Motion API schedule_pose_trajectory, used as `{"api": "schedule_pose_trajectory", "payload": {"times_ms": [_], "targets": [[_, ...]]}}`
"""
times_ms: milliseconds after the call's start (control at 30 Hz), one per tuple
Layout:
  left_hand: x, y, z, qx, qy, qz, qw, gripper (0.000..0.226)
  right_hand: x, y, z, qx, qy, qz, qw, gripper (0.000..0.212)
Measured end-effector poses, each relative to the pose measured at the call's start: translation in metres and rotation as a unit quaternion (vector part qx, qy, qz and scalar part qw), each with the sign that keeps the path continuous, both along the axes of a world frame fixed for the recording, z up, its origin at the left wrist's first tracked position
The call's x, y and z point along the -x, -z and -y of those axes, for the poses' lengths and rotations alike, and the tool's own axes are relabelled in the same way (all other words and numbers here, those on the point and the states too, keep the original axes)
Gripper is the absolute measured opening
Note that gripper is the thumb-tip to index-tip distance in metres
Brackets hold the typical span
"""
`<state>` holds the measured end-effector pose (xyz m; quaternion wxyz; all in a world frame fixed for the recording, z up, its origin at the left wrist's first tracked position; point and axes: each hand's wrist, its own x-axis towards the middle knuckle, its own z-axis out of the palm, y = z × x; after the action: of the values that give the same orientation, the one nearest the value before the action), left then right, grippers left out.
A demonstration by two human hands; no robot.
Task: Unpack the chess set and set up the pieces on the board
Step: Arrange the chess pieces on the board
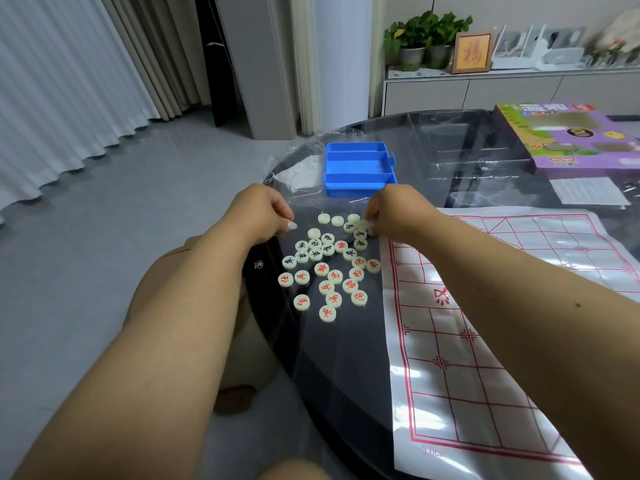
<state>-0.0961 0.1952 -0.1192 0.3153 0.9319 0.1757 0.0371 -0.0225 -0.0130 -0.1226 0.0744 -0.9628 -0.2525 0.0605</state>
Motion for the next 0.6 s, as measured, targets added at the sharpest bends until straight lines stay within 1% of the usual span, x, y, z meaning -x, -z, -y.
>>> {"api": "schedule_pose_trajectory", "payload": {"times_ms": [67, 167, 367, 433, 533, 600], "targets": [[0.019, -0.007, 0.003, -0.032, 0.002, 0.032, 0.999, 0.014, 0.002, -0.001, 0.0, 0.001, -0.003, 0.001, 1.0, 0.022], [0.053, -0.013, 0.019, -0.034, 0.011, 0.068, 0.997, 0.012, 0.005, -0.001, 0.001, -0.016, 0.001, -0.001, 1.0, 0.022], [0.115, -0.007, 0.041, -0.123, 0.071, 0.117, 0.983, 0.006, 0.011, -0.003, 0.002, -0.044, -0.001, 0.013, 0.999, 0.022], [0.122, 0.007, 0.036, -0.121, 0.079, 0.132, 0.981, 0.01, 0.011, -0.004, 0.003, -0.043, 0.001, 0.015, 0.999, 0.022], [0.123, 0.028, 0.025, -0.107, 0.081, 0.132, 0.982, 0.016, 0.012, -0.004, 0.002, -0.057, 0.003, 0.02, 0.998, 0.023], [0.123, 0.033, 0.024, -0.118, 0.11, 0.141, 0.977, 0.016, 0.013, -0.004, 0.002, -0.083, 0.009, 0.017, 0.996, 0.027]]}}
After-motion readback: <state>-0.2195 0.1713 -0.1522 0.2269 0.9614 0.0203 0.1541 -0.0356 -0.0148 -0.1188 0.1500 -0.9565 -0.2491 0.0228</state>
